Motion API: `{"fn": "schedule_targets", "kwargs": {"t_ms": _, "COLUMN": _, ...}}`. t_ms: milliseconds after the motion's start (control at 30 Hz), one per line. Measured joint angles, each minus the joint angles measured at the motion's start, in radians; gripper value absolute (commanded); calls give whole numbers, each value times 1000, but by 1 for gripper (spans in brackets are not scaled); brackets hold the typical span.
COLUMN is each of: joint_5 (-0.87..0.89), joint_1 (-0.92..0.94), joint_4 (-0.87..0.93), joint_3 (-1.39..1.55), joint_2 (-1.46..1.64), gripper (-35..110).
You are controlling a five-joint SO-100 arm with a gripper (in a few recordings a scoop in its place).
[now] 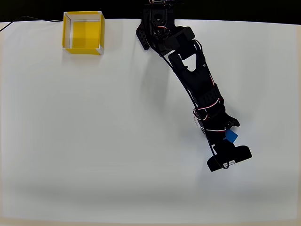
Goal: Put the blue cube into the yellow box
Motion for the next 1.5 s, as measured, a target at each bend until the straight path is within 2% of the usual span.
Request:
{"fn": "schedule_targets", "kwargs": {"t_ms": 333, "joint_5": -3, "joint_1": -2, "joint_4": -58, "joint_3": 2, "joint_2": -26, "gripper": 22}}
{"fn": "schedule_targets", "kwargs": {"t_ms": 767, "joint_5": -57, "joint_1": 9, "joint_4": -83, "joint_3": 2, "joint_2": -26, "gripper": 16}}
{"fn": "schedule_targets", "kwargs": {"t_ms": 1133, "joint_5": -84, "joint_1": 147, "joint_4": 224, "joint_3": -87, "joint_2": 84, "gripper": 16}}
{"fn": "schedule_targets", "kwargs": {"t_ms": 1500, "joint_5": -115, "joint_1": 514, "joint_4": 595, "joint_3": -337, "joint_2": 264, "gripper": 16}}
